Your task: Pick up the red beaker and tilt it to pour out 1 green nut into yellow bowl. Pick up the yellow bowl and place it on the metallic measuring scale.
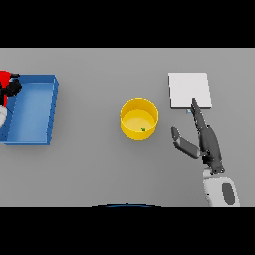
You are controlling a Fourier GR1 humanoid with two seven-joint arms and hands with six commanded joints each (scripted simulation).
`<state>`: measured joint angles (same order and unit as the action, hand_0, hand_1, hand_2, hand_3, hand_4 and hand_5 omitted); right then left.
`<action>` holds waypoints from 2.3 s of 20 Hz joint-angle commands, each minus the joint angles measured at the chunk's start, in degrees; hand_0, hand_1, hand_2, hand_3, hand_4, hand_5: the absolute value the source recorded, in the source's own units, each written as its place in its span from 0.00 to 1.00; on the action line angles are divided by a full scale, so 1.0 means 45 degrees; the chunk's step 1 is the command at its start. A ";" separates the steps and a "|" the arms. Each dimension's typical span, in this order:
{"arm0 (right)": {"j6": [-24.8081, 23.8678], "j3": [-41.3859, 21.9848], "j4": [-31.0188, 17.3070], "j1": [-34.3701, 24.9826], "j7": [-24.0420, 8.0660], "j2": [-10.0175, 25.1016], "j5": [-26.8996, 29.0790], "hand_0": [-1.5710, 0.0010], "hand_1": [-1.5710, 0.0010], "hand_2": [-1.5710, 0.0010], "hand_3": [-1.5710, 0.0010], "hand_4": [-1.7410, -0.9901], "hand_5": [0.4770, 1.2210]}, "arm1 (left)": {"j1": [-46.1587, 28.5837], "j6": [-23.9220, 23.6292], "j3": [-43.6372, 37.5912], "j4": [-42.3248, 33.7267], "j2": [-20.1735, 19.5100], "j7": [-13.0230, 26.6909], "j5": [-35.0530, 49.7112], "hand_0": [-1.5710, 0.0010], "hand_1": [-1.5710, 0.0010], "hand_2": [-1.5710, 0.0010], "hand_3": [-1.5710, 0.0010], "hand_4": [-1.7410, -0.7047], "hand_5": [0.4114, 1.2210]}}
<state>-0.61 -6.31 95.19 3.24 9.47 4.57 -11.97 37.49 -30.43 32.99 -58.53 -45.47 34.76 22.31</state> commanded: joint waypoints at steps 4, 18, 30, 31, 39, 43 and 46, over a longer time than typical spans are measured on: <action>0.0031 -0.0049 -0.0094 -0.0165 -0.0091 0.0001 -0.0040 1.00 1.00 1.00 1.00 0.77 0.26 | -0.0442 0.1708 0.0633 -0.1448 -0.0919 -0.0230 0.0486 0.00 0.02 0.05 0.21 0.41 0.45; -0.0120 -0.0240 0.0061 0.0120 -0.0082 0.0018 -0.0427 1.00 1.00 1.00 1.00 0.75 0.27 | -0.0408 0.3164 0.1112 -0.1306 -0.1154 -0.1347 -0.0023 0.95 0.95 0.95 0.96 1.00 0.30; 0.2762 -0.3260 -0.0643 -0.3650 -0.0697 0.3785 -0.5231 1.00 1.00 1.00 1.00 0.69 0.30 | -0.0659 0.2578 0.0755 -0.1543 -0.0900 -0.2519 0.0221 1.00 1.00 1.00 1.00 0.99 0.31; 0.2917 -0.3694 -0.0941 -0.4167 -0.0450 0.3948 -0.5761 1.00 1.00 1.00 1.00 0.68 0.30 | -0.0700 0.2566 0.0776 -0.1530 -0.0909 -0.2587 0.0188 1.00 1.00 1.00 1.00 0.99 0.32; 0.4663 -0.6015 -0.3014 -0.7005 0.0982 0.4746 -0.7927 1.00 1.00 1.00 1.00 0.70 0.31 | -0.0867 0.2718 0.0656 -0.1513 -0.0958 -0.2785 0.0393 1.00 1.00 1.00 1.00 0.98 0.34; 0.5227 -0.6810 -0.4177 -0.8002 0.0825 0.4484 -0.8583 1.00 1.00 1.00 1.00 0.69 0.30 | -0.0755 0.2834 0.0570 -0.1322 -0.0863 -0.2807 0.0504 1.00 1.00 1.00 1.00 0.98 0.34; 0.5417 -0.7256 -0.5107 -0.8615 0.0672 0.4081 -0.8930 1.00 1.00 1.00 1.00 0.67 0.31 | -0.0868 0.2699 0.0484 -0.1587 -0.1004 -0.2811 0.0589 1.00 1.00 1.00 1.00 0.98 0.34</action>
<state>23.75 -38.97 72.21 -35.53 12.44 22.92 -52.16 33.59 -18.30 35.16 -65.67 -49.99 22.09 24.96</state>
